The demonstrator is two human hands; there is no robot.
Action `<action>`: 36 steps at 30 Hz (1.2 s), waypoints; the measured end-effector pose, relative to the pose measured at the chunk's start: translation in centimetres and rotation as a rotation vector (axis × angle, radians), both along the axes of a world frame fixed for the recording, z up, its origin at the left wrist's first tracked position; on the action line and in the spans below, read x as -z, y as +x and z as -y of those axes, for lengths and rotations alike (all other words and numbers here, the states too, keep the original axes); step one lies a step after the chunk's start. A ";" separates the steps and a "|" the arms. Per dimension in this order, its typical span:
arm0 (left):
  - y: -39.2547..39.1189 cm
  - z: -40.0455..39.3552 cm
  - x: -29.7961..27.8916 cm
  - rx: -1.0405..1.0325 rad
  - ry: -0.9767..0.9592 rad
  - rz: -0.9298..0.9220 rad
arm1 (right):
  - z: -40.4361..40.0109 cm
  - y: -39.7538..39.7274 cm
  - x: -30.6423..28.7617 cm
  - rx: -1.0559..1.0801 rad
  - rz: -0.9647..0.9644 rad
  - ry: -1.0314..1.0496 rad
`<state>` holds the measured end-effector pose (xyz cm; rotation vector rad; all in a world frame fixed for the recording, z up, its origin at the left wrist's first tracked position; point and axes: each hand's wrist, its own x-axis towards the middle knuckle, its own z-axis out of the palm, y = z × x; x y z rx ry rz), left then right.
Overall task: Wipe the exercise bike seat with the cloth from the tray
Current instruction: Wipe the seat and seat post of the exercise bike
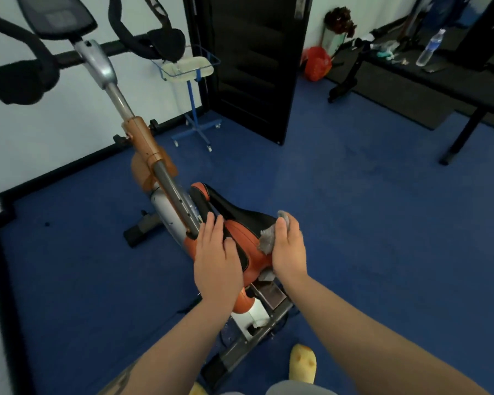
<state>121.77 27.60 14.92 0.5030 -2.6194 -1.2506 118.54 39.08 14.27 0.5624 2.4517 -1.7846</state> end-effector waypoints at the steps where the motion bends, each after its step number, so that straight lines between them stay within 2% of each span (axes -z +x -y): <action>1: 0.1 -0.2 0.0 -0.039 0.002 -0.026 | -0.1 0.0 0.1 -0.009 0.028 -0.014; 5: 0.0 -0.6 0.6 -0.129 -0.016 -0.086 | -1.1 -0.8 0.1 -0.131 0.117 -0.007; 9: 0.5 -1.0 0.5 -0.202 -0.020 -0.118 | -2.2 -0.8 -0.3 -0.323 0.101 0.092; 11: 0.6 -1.3 0.3 -0.223 -0.032 -0.110 | -2.9 -1.1 -0.2 -0.433 0.095 0.162; 15: 0.9 -1.7 0.1 -0.230 -0.011 -0.061 | -4.1 -1.5 -0.2 -0.511 0.092 0.149; 23: 2.0 -2.2 -0.4 -0.143 -0.063 0.045 | -6.3 -1.0 -2.0 -0.691 0.111 0.238; 28: 2.6 -2.3 -1.3 -0.088 0.012 0.117 | -8.7 -0.1 -4.6 -0.764 0.040 0.286; 33: 2.8 -2.4 -2.0 0.000 -0.063 0.256 | -10.8 1.9 -6.6 -0.839 -0.034 0.484; 36: 3.3 -3.0 -2.4 0.026 -0.127 0.242 | -12.3 2.8 -7.7 -0.911 -0.080 0.654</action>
